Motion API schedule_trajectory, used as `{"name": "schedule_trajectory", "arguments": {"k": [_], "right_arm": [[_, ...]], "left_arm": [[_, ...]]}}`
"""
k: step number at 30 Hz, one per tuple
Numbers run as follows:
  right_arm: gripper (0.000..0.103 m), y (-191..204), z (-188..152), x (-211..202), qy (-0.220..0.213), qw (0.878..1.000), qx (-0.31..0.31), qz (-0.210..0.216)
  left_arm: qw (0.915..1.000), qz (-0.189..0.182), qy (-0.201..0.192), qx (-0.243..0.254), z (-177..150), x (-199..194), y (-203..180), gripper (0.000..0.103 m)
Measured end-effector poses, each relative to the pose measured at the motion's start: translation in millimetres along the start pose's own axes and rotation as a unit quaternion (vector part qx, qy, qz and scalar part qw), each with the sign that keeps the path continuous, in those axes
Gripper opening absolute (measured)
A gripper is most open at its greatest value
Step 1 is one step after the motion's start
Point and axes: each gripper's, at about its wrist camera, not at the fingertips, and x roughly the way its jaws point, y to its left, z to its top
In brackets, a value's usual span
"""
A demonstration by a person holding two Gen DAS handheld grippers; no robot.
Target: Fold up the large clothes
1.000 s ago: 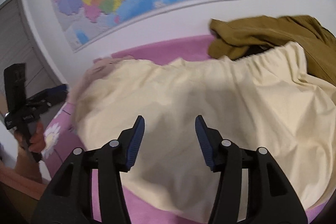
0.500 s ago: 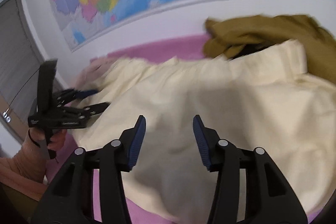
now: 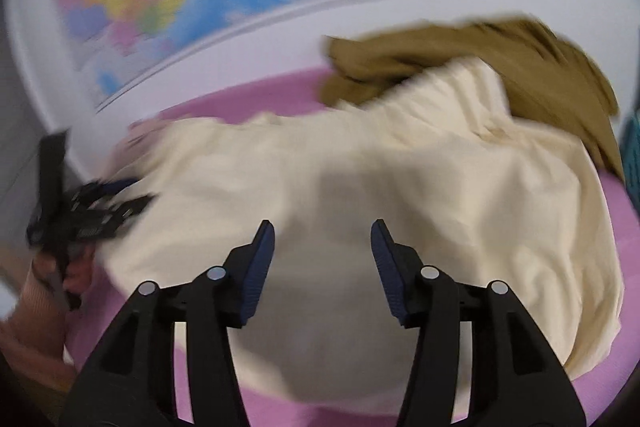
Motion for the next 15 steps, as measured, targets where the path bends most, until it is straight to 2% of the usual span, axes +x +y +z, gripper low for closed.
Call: {"name": "schedule_trajectory", "arguments": {"k": [4,6,8,10,15], "right_arm": [[0.067,51.2,-4.3,-10.1,0.002,0.995,-0.09,0.05],[0.067,77.4,-10.0,-5.0,0.018,0.988,-0.131,0.078],[0.072,101.1,-15.5,2.5,0.028,0.981,-0.17,0.091],[0.084,119.7,-21.2,8.0,0.03,0.974,-0.209,0.083],[0.084,155.7,-48.7,33.4,0.051,0.946,-0.32,0.026]], "left_arm": [[0.9996,-0.005,-0.018,-0.023,-5.0,-23.9,8.4,0.083],[0.9992,-0.01,-0.021,-0.033,-10.2,-32.6,12.4,0.083],[0.9985,-0.016,-0.025,-0.046,-18.3,-44.8,17.5,0.083],[0.9977,-0.019,-0.028,-0.059,-28.3,-57.0,24.2,0.083],[0.9933,-0.037,-0.02,-0.108,-56.6,-74.5,42.7,0.085]]}}
